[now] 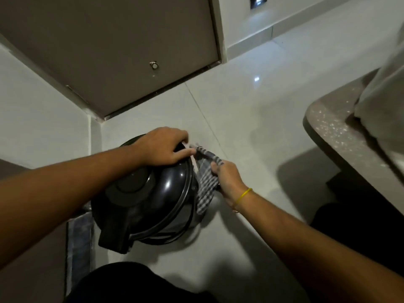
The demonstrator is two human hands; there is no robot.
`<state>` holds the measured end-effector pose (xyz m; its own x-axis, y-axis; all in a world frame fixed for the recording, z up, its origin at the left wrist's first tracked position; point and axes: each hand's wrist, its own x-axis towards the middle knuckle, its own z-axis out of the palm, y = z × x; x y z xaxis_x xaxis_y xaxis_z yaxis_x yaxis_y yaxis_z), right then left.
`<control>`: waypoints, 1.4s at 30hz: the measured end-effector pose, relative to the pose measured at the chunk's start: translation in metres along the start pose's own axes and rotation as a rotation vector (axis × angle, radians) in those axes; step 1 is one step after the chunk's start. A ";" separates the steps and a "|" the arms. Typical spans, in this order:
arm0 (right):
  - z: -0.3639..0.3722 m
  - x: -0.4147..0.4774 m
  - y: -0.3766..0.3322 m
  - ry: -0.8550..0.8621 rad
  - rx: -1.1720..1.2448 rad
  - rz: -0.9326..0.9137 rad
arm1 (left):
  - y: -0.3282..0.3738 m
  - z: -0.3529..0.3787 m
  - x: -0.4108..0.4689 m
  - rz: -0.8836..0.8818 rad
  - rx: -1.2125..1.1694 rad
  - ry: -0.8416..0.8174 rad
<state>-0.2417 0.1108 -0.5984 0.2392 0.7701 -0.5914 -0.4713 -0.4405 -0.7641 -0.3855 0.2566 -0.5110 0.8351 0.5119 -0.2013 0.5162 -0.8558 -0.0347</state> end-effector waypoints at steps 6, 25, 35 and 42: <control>0.010 -0.023 0.009 -0.114 -0.179 -0.151 | -0.002 0.008 -0.026 0.092 -0.136 0.010; 0.018 -0.114 0.091 -0.202 -0.497 -0.584 | 0.046 -0.002 -0.116 0.524 -0.139 0.321; 0.021 -0.079 0.103 -0.037 -0.320 -0.290 | 0.024 -0.003 -0.127 0.400 -0.106 0.391; 0.014 -0.113 0.145 -0.332 -0.576 -0.743 | 0.016 -0.010 -0.117 0.399 -0.132 0.389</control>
<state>-0.3493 -0.0341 -0.6389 0.0154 0.9923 0.1229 0.2063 0.1171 -0.9715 -0.4732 0.1840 -0.4787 0.9658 0.1622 0.2024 0.1448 -0.9846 0.0980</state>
